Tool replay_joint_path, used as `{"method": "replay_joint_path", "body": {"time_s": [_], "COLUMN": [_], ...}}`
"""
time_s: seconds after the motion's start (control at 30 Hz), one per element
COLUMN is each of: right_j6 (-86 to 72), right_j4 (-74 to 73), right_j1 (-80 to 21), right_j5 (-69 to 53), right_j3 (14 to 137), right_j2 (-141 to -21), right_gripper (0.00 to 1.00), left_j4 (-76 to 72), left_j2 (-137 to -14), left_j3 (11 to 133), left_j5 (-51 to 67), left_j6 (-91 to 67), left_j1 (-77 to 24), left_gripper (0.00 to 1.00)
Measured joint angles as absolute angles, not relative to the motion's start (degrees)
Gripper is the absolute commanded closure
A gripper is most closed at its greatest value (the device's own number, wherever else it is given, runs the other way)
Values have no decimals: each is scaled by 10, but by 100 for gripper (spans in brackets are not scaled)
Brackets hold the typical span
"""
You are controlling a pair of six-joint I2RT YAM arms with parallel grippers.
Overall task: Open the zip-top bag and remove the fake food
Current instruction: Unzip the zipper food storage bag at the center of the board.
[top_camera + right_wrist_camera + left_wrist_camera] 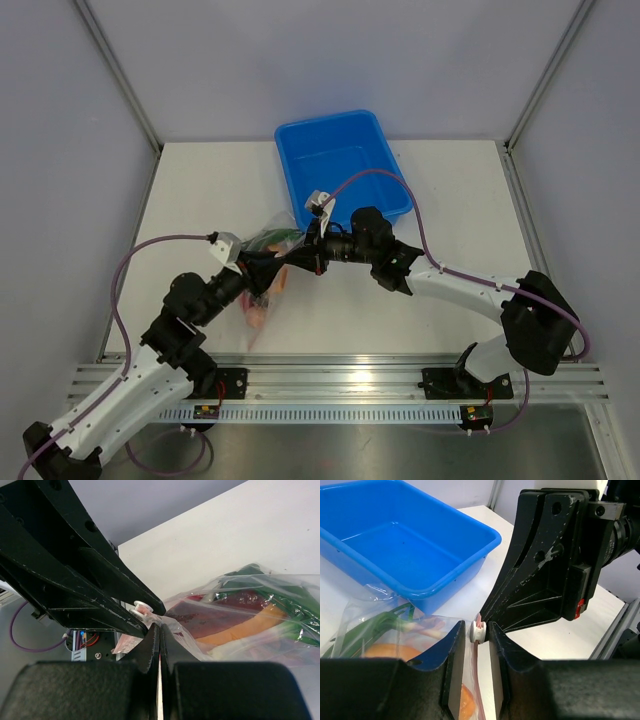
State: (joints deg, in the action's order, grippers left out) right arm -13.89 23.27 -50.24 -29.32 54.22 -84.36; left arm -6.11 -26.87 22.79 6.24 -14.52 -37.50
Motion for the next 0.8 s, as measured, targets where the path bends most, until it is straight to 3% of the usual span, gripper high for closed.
{"method": "replay_joint_path", "body": {"time_s": [0.17, 0.43, 0.8], "right_j6": [-139, -140, -155], "right_j4": [232, 232, 240], "right_j1": [-502, -503, -503], "right_j5": [-293, -296, -290], "right_j3": [542, 545, 541], "right_j2": [-844, -844, -841], "right_gripper": [100, 100, 100], "left_j4": [-58, -56, -61], "left_j2": [-263, -255, -259], "left_j3": [228, 228, 228], "left_j5": [61, 61, 63], "left_j6": [-144, -141, -140], "left_j1": [-378, -378, -378], "left_gripper": [89, 98, 100]}}
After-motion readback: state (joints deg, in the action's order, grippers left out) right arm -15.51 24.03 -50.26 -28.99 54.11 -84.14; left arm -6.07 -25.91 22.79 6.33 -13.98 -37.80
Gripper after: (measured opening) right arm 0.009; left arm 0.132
